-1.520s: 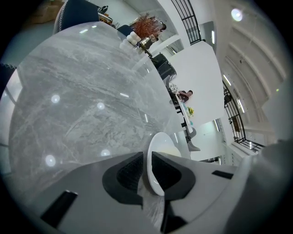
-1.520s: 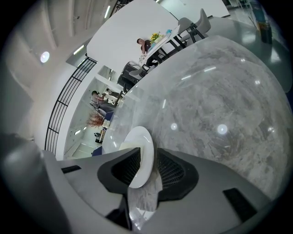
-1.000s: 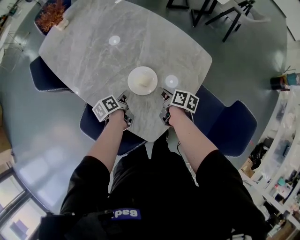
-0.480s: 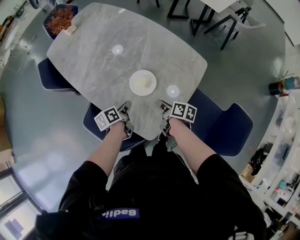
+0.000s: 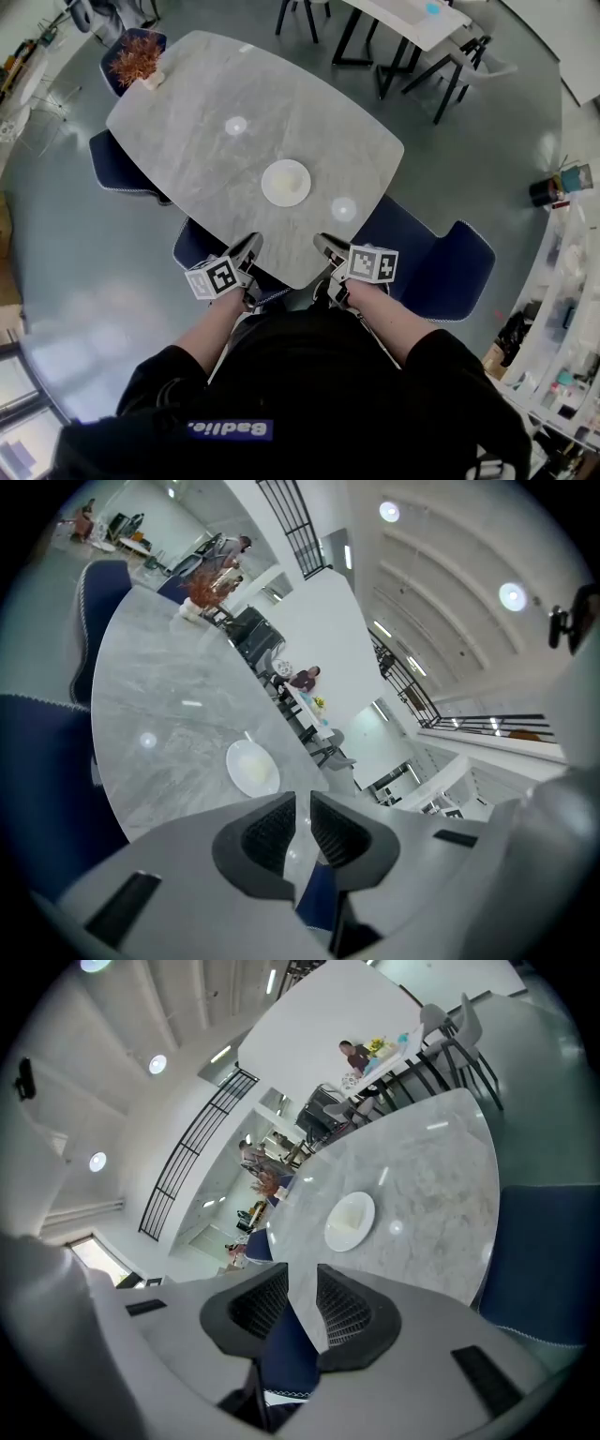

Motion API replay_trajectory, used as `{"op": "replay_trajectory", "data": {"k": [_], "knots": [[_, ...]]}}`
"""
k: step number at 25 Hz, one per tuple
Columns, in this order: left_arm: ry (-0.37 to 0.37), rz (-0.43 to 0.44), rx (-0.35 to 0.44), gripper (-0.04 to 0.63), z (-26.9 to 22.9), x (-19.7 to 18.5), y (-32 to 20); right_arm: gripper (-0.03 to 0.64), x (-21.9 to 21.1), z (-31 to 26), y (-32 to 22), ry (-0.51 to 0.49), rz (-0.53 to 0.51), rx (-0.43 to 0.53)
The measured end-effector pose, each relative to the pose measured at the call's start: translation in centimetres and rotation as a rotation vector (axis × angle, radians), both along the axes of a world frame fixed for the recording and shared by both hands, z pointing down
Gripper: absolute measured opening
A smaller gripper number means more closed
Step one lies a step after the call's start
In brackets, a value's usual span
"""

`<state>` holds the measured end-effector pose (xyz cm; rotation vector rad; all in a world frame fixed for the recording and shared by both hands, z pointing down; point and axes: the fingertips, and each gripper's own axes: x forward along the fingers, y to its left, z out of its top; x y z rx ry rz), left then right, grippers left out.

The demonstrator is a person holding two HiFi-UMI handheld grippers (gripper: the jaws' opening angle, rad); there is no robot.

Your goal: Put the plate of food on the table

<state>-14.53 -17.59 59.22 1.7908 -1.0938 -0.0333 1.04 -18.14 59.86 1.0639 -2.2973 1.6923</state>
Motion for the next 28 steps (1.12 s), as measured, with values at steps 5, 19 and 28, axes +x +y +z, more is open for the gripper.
{"op": "replay_trajectory", "data": {"k": [5,19,28], "knots": [[-0.001,0.092,0.164,0.046,-5.2,1.9,1.1,0.098,0.2,-4.6,1.5,0.001,-0.068,0.181],[-0.158,0.440,0.674,0.040,-18.4,6.4,5.7,0.064,-5.2,-16.3,6.8,0.070,-0.461,0.747],[-0.177,0.557,0.718,0.009,-17.8,8.2,7.6,0.012,-5.6,-18.4,7.7,0.073,-0.480,0.860]]}}
